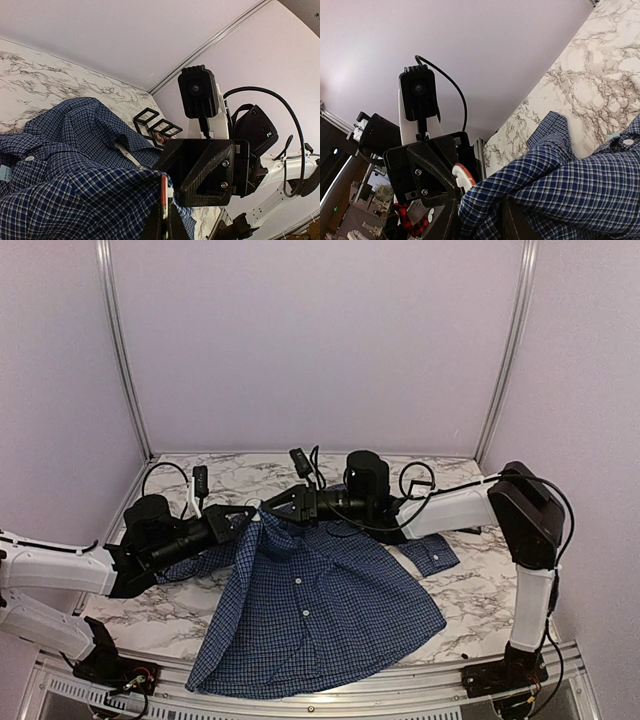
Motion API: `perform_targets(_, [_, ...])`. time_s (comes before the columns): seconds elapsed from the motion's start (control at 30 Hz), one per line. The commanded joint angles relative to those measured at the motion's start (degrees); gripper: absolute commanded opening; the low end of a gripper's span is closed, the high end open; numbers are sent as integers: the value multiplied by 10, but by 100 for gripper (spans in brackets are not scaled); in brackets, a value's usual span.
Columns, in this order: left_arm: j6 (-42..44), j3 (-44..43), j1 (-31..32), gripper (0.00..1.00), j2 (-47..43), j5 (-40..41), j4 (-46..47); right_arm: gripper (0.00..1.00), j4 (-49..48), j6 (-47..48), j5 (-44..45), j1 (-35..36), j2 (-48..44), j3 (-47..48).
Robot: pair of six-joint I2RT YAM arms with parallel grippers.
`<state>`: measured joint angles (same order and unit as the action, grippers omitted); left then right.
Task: Remove the brooch from the garment
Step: Pass from the left arm to the right, then pass from the right arm to the left
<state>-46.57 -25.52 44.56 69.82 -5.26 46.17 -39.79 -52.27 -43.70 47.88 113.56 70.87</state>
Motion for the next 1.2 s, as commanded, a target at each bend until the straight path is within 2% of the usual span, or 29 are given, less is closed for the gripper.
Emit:
perform_targets(0.0, [-7, -5, -2, 0, 7, -21, 47, 24, -49, -26, -26, -1, 16, 3])
perform_targets(0.23, [-6, -14, -5, 0, 4, -34, 30, 0, -66, -36, -33, -2, 23, 4])
perform_targets(0.3, [-5, -14, -7, 0, -2, -35, 21, 0, -69, -38, -34, -3, 23, 2])
perform_targets(0.4, [-3, -11, -12, 11, -16, -34, 5, 0, -79, -44, -36, -6, 23, -3])
perform_targets(0.5, [1, -6, -17, 14, -33, -33, -12, 0, -81, -45, -38, -8, 23, -4])
perform_targets(0.77, [7, -1, -27, 13, -57, -32, -42, 0, -81, -46, -43, -8, 25, 0])
perform_targets(1.17, [2, -20, -28, 10, -25, -76, -46, 0, -70, -40, -47, -8, 28, 7])
